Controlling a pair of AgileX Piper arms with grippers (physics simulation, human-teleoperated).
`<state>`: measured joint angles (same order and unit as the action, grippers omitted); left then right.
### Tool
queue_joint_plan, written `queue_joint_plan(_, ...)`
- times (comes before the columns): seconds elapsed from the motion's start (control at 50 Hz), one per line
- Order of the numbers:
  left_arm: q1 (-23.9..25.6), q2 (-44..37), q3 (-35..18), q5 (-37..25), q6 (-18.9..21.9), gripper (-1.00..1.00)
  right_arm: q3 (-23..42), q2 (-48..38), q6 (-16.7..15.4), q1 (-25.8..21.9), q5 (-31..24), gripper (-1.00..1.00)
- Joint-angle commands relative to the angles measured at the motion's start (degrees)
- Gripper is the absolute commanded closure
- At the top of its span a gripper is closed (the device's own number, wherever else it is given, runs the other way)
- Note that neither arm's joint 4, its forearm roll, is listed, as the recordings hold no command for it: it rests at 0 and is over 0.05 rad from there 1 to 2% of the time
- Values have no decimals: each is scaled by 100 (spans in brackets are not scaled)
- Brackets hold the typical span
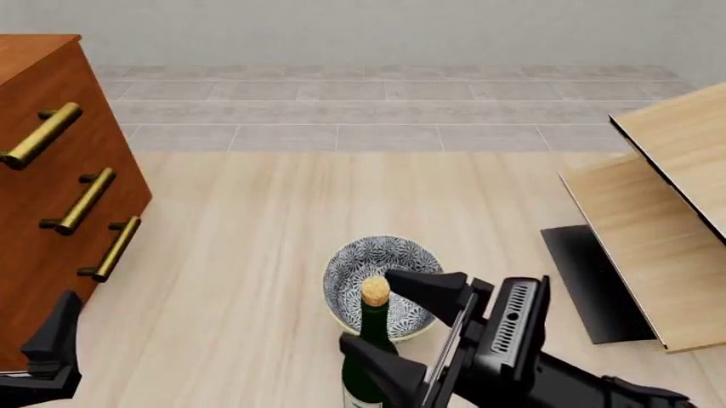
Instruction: Put the wine bottle on the wine rack.
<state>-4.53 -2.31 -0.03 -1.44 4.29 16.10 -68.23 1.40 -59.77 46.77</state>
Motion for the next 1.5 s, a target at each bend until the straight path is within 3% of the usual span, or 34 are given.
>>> queue_joint_plan(0.02, -19, 6, 0, -3, 4, -100, 51, -119, 18, 28, 84, -100)
queue_joint_plan(0.2, -33, 123, 1, -141, -39, -100, 90, -98, -46, 12, 46, -100)
queue_joint_plan(0.22, -42, 128, 1, -143, -41, -100, 95, -102, -46, 26, 49, 100)
queue_joint_plan(0.7, -51, 156, 2, -188, -41, -100, 54, 63, 0, 96, 33, 100)
queue_joint_plan(1.5, 72, 122, -2, -47, -32, -100, -48, 1408, -106, 217, -1180, 100)
